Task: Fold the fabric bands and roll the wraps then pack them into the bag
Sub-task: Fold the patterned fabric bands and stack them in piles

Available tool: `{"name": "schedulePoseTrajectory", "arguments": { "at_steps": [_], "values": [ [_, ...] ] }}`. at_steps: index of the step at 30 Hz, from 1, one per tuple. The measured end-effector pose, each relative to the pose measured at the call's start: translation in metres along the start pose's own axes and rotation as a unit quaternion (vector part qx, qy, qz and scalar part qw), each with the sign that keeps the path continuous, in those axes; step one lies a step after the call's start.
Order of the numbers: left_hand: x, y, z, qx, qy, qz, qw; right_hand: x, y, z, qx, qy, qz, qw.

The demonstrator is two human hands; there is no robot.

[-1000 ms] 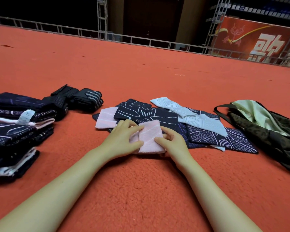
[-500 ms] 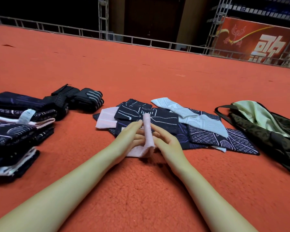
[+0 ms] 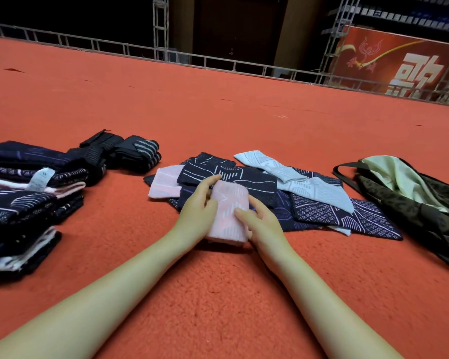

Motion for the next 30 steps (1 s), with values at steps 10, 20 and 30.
{"name": "schedulePoseTrajectory", "arguments": {
  "at_steps": [10, 20, 30],
  "values": [
    [0.016, 0.005, 0.001, -0.039, 0.027, 0.105, 0.993, -0.001, -0.007, 0.008, 0.070, -0.099, 0.049, 0.991],
    [0.080, -0.040, -0.052, -0.092, 0.103, -0.034, 0.990, -0.047, -0.051, 0.024, 0.008, 0.021, 0.011, 1.000],
    [0.285, -0.066, -0.080, -0.002, 0.260, -0.191, 0.946, -0.242, -0.004, 0.097, -0.023, 0.098, 0.020, 0.995]
  ]
}}
Point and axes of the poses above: each hand's wrist, its own y-axis towards the middle knuckle, its own x-axis out of the back of the hand, z = x × y, the point moved 4 cm from there along y, towards the middle knuckle, and after that the axes turned 1 degree about -x, right-handed, at the moved point
